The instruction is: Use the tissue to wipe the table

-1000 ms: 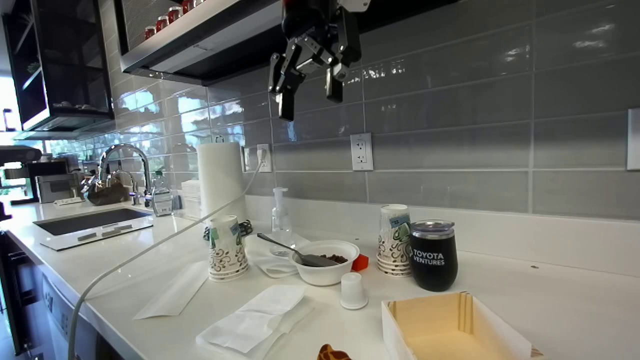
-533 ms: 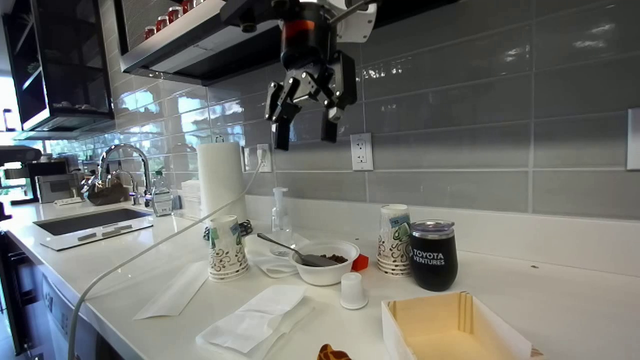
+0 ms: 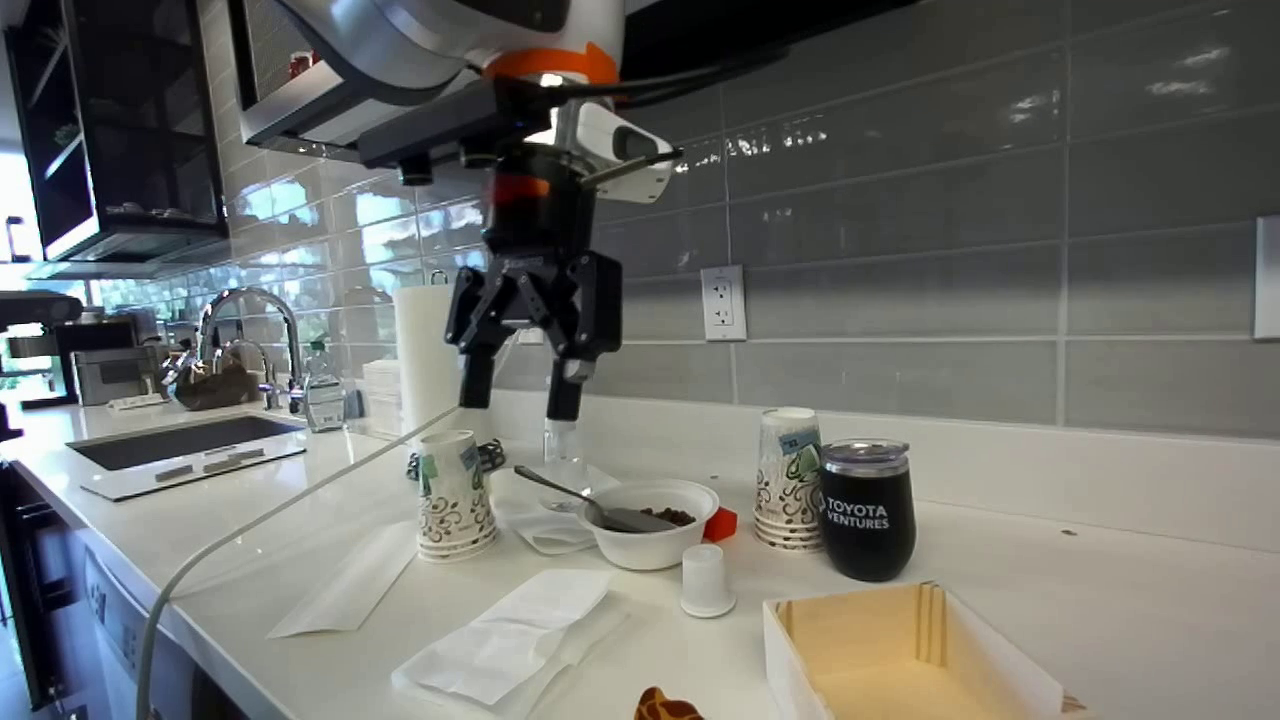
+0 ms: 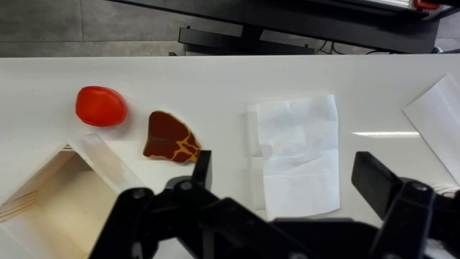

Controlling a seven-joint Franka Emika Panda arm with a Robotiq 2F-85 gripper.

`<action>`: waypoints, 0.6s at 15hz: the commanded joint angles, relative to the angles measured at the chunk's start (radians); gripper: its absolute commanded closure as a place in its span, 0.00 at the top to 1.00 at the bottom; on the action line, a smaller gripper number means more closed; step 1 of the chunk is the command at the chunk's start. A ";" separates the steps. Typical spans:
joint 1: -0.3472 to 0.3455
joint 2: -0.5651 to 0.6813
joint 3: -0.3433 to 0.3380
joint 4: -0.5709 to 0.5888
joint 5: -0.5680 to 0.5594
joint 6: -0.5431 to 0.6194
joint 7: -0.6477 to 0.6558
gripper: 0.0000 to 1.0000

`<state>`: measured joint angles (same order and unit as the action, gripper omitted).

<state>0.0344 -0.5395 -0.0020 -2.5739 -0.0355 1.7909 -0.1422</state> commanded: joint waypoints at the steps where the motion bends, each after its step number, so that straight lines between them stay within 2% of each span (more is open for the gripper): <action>1: 0.067 -0.090 0.043 -0.131 0.061 0.106 0.017 1.00; 6: 0.131 -0.017 0.096 -0.205 0.131 0.323 0.064 1.00; 7: 0.133 0.032 0.097 -0.174 0.135 0.356 0.066 1.00; 9: 0.135 0.073 0.100 -0.187 0.138 0.454 0.076 1.00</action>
<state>0.1624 -0.5412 0.0967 -2.7620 0.0790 2.1235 -0.0840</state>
